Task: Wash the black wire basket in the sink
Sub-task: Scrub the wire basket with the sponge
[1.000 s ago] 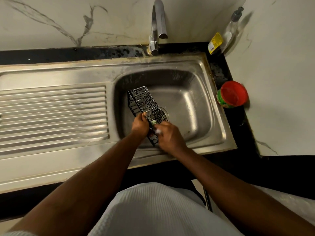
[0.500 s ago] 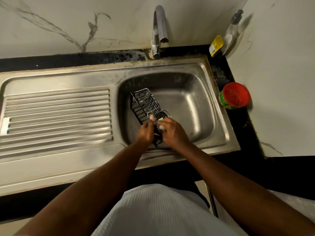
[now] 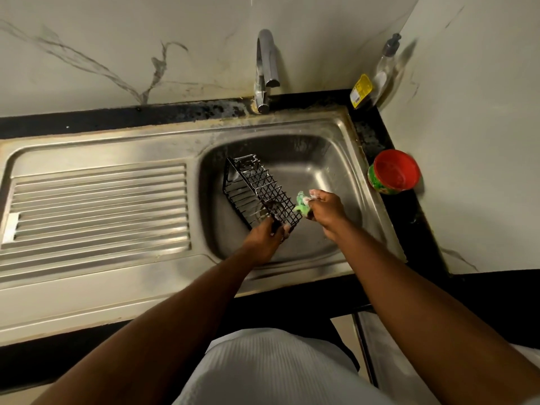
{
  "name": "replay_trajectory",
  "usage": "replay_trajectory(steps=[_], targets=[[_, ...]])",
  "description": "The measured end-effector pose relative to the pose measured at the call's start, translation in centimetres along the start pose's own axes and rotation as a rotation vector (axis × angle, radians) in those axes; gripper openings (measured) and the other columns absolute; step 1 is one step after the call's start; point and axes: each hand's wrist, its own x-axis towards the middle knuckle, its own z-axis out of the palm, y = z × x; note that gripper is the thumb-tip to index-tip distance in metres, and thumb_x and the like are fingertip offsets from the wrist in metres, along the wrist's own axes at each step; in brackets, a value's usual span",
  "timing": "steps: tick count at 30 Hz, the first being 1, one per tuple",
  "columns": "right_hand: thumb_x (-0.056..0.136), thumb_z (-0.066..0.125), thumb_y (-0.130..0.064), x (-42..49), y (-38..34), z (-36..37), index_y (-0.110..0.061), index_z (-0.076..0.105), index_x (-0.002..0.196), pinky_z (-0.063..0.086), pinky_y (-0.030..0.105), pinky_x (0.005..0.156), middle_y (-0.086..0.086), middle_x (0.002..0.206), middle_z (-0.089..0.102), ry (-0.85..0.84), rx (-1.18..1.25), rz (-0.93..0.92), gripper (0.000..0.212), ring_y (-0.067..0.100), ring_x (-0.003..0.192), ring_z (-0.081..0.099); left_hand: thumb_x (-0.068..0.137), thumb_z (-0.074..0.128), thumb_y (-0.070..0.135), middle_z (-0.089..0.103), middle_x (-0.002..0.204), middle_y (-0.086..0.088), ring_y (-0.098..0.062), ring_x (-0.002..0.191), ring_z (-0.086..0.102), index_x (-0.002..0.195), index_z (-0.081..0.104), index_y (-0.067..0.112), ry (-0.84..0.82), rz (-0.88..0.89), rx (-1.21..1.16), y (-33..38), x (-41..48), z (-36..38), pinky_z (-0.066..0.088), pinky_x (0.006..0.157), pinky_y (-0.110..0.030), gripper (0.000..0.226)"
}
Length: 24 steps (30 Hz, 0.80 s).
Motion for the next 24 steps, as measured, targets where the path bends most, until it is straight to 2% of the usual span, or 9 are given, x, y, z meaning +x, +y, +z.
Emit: replay_trajectory(steps=[2,4,7,11,15,17,19,22,24], targets=[[0.091,0.072,-0.007,-0.1,-0.9,-1.0,-0.009,0.062,0.137,0.061,0.04,0.092,0.009,0.127,0.07,0.018,0.012,-0.06,0.046,0.019,0.104,0.071,0.106,0.046,0.055,0.072,0.092,0.009,-0.011,0.087,0.07,0.11,0.063,0.019,0.109,0.025,-0.024,1.1,0.1,-0.8,0.056,0.076,-0.031,0.04],[0.092,0.071,-0.003,-0.5,-1.9,-1.6,-0.006,0.059,0.139,0.061,0.034,0.09,0.007,0.12,0.071,-0.025,0.059,-0.12,0.049,0.015,0.102,0.071,0.108,0.044,0.05,0.068,0.082,0.011,0.003,0.075,0.065,0.102,0.06,0.013,0.274,0.029,-0.072,3.1,0.2,-2.1,0.043,0.06,-0.011,0.041],[0.09,0.074,-0.002,-1.5,-3.6,-1.2,-0.004,0.058,0.141,0.059,0.035,0.094,0.003,0.117,0.072,-0.077,0.043,-0.265,0.053,0.012,0.106,0.071,0.108,0.047,0.046,0.066,0.075,0.001,0.008,0.056,0.062,0.093,0.058,0.009,0.379,0.007,-0.184,5.7,1.2,-3.7,0.04,0.049,-0.007,0.042],[0.09,0.075,-0.005,-3.0,-5.1,1.3,-0.005,0.062,0.137,0.053,0.022,0.1,0.004,0.13,0.069,-0.096,-0.074,-0.462,0.049,0.01,0.116,0.067,0.105,0.036,0.065,0.072,0.1,-0.009,-0.012,0.083,0.071,0.107,0.065,0.014,0.472,-0.073,-0.357,6.5,2.5,-5.0,0.059,0.077,-0.031,0.059],[0.087,0.069,0.003,-4.0,-6.3,3.4,-0.006,0.067,0.132,0.053,0.023,0.101,0.006,0.125,0.072,-0.129,-0.253,-0.662,0.046,0.011,0.113,0.069,0.109,0.024,0.06,0.066,0.118,-0.013,-0.018,0.075,0.069,0.136,0.057,0.011,0.485,-0.197,-0.444,8.3,2.6,-5.5,0.05,0.042,-0.022,0.065],[0.087,0.066,0.003,-4.1,-7.1,4.0,-0.007,0.069,0.13,0.057,0.025,0.095,0.008,0.118,0.073,-0.122,-0.346,-0.751,0.045,0.014,0.107,0.07,0.111,0.021,0.056,0.062,0.133,-0.02,-0.03,0.099,0.065,0.143,0.056,0.007,0.534,-0.189,-0.335,8.8,2.5,-5.7,0.056,0.067,-0.028,0.068],[0.088,0.064,0.0,-4.4,-8.1,5.0,-0.006,0.071,0.127,0.057,0.027,0.088,0.008,0.11,0.071,-0.153,-0.424,-0.83,0.039,0.017,0.099,0.069,0.113,0.02,0.048,0.06,0.139,-0.025,-0.037,0.124,0.059,0.145,0.056,0.006,0.576,-0.149,-0.251,8.3,2.7,-6.0,0.046,0.093,-0.034,0.063],[0.093,0.062,-0.008,-4.6,-9.3,6.5,-0.008,0.073,0.121,0.053,0.026,0.078,0.006,0.103,0.066,-0.193,-0.529,-0.923,0.03,0.016,0.09,0.065,0.115,0.022,0.042,0.065,0.131,-0.022,-0.037,0.122,0.061,0.146,0.056,0.01,0.58,-0.133,-0.197,7.4,3.1,-5.9,0.038,0.083,-0.03,0.056],[0.093,0.061,-0.007,-3.9,-9.3,6.5,-0.01,0.073,0.119,0.053,0.03,0.078,0.007,0.104,0.065,-0.151,-0.617,-0.929,0.029,0.019,0.091,0.063,0.111,0.02,0.053,0.072,0.116,-0.02,-0.035,0.108,0.067,0.119,0.072,0.007,0.625,-0.136,-0.214,7.4,3.2,-6.1,0.045,0.081,-0.034,0.069]])
